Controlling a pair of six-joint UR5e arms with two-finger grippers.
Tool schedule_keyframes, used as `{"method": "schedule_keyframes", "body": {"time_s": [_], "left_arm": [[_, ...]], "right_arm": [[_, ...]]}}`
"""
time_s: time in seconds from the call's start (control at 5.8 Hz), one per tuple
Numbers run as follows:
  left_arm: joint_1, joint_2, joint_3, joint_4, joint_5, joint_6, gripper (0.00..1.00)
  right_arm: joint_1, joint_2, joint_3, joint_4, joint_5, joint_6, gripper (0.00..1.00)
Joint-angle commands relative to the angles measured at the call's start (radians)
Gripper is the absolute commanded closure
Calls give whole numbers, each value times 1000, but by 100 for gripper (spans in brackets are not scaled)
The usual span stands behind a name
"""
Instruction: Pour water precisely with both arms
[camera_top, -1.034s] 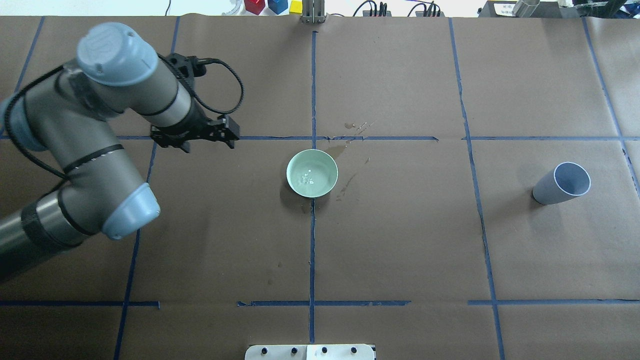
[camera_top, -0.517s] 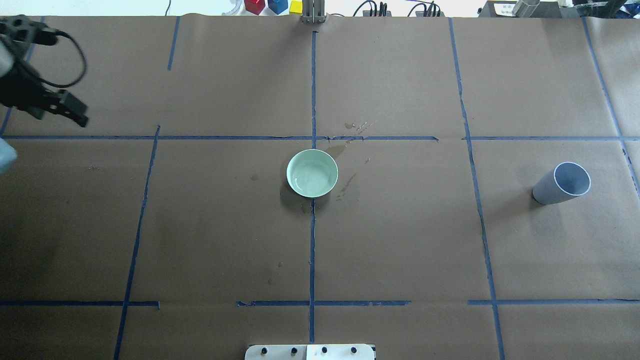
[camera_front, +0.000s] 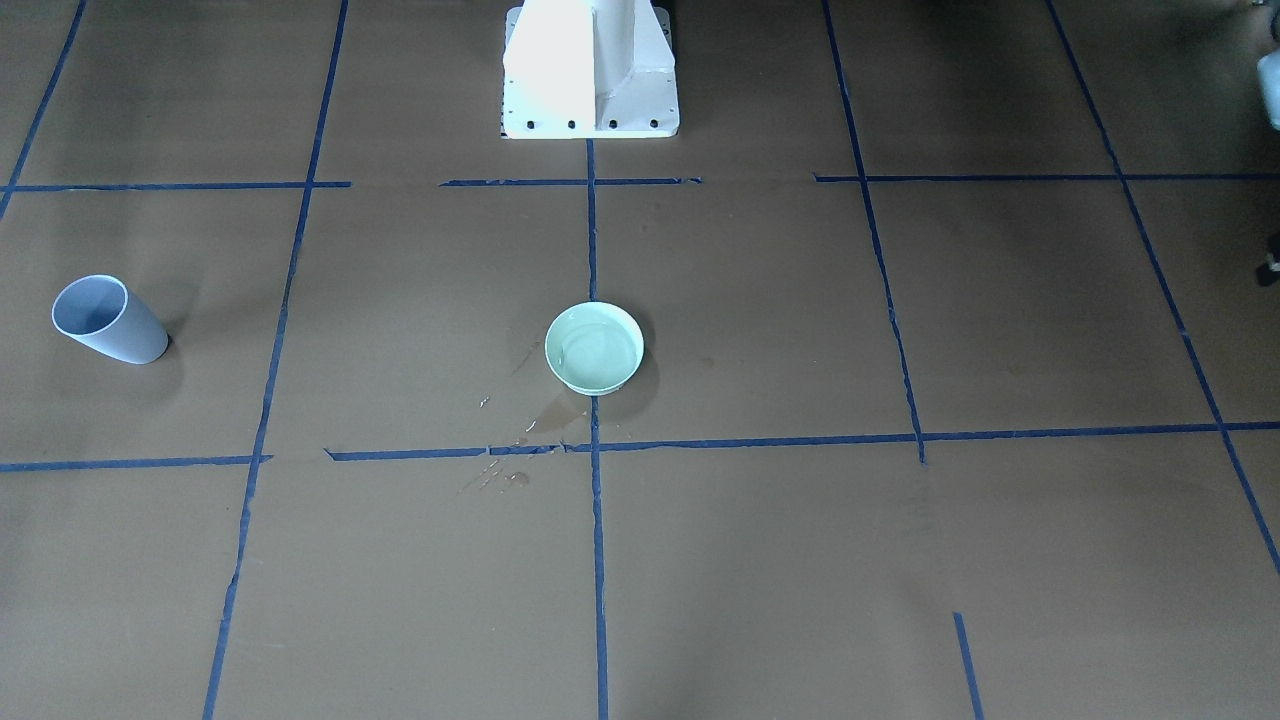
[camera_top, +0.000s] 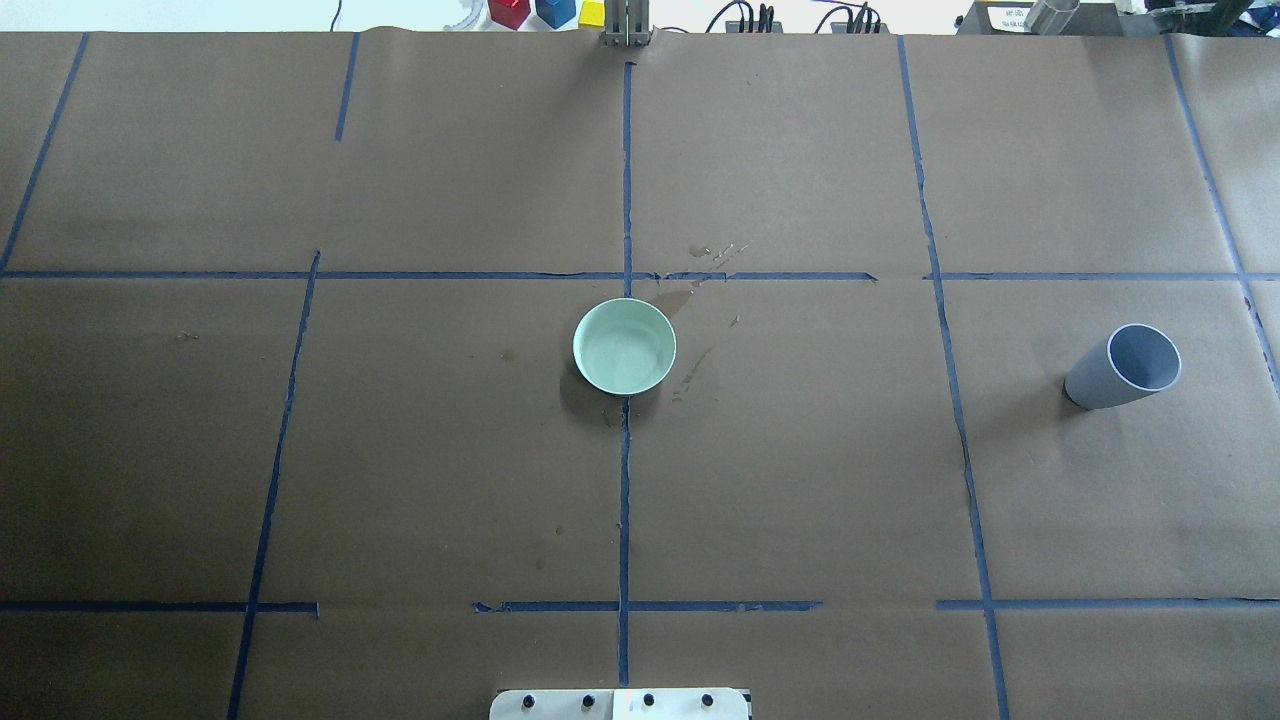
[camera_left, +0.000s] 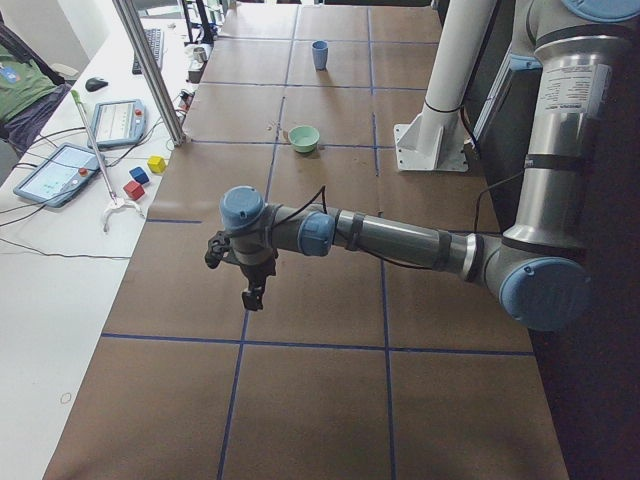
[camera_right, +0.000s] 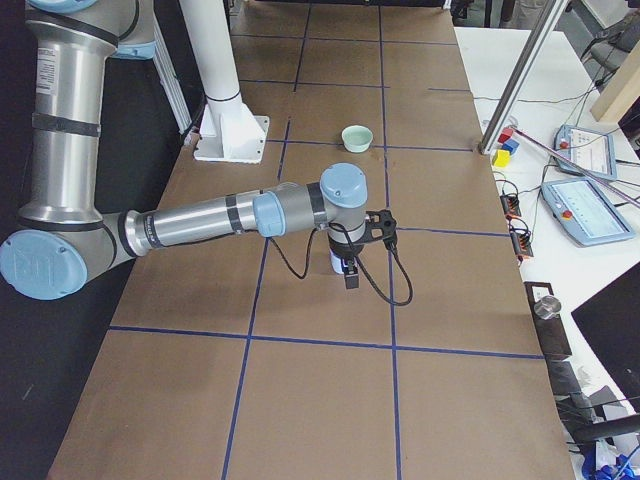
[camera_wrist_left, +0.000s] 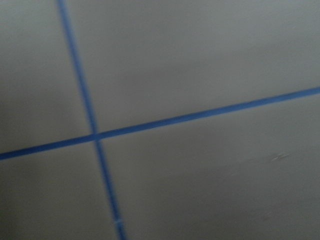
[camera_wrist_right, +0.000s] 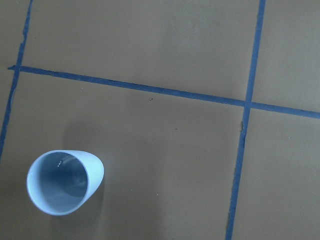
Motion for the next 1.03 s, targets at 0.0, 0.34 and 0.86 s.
{"method": "schedule_keyframes", "body": {"time_s": [0.0, 0.34, 0.86], "left_arm": [[-59, 75, 23, -12, -68, 58, 0], [-61, 91, 32, -41, -65, 58, 0], [-61, 111, 30, -41, -65, 44, 0]], "right_arm": [[-165, -1, 140, -2, -86, 264, 0], [-365, -16, 248, 68, -225, 560, 0], [-615, -269, 245, 518, -560, 834, 0]]}}
